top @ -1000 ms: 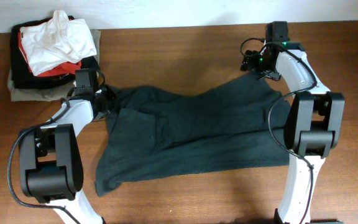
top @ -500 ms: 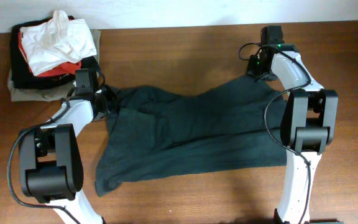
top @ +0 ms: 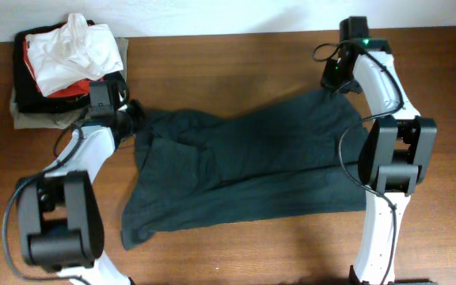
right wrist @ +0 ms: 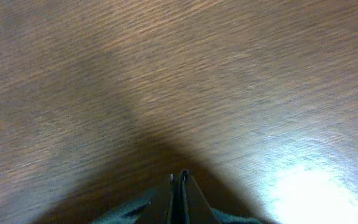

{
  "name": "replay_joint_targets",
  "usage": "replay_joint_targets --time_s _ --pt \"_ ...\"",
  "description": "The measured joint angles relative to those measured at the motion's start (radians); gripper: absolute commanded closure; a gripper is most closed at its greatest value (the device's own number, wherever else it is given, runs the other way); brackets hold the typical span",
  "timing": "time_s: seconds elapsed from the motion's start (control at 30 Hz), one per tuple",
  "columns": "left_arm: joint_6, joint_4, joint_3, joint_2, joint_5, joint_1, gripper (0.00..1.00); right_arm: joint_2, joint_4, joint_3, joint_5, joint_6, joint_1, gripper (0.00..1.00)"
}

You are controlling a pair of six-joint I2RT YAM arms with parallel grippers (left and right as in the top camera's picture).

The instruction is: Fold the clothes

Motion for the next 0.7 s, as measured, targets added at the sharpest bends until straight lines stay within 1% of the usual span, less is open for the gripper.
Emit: replay_joint_targets --time_s 0.07,0.2,0.33,0.43,0.5,0.6,0.7 --pt "0.011 -0.020 0.004 -0.070 0.006 0.000 0.99 0.000 -0.043 0.043 0.003 0.010 -0.007 0.96" --pt "0.021 -0.082 0.005 -0.154 0.013 0.000 0.99 0.000 -0.155 0.096 0.028 0.041 -0.009 0.96" --pt "0.026 -0.171 0.005 -0.238 0.017 0.000 0.99 -0.002 -0.274 0.192 0.108 0.071 -0.009 0.96" --pt "0.027 -0.225 0.007 -0.266 0.023 0.000 0.99 -0.002 -0.377 0.252 0.172 0.113 -0.017 0.96" --pt "0.030 -0.299 0.008 -0.286 0.026 0.000 0.99 -0.002 -0.460 0.286 0.191 0.155 -0.048 0.96" --pt "0.031 -0.404 0.009 -0.345 0.053 0.000 0.99 -0.002 -0.542 0.290 0.190 0.175 -0.084 0.96" --pt "0.033 -0.545 0.016 -0.386 0.086 -0.009 0.99 -0.005 -0.621 0.290 0.155 0.184 -0.106 0.96"
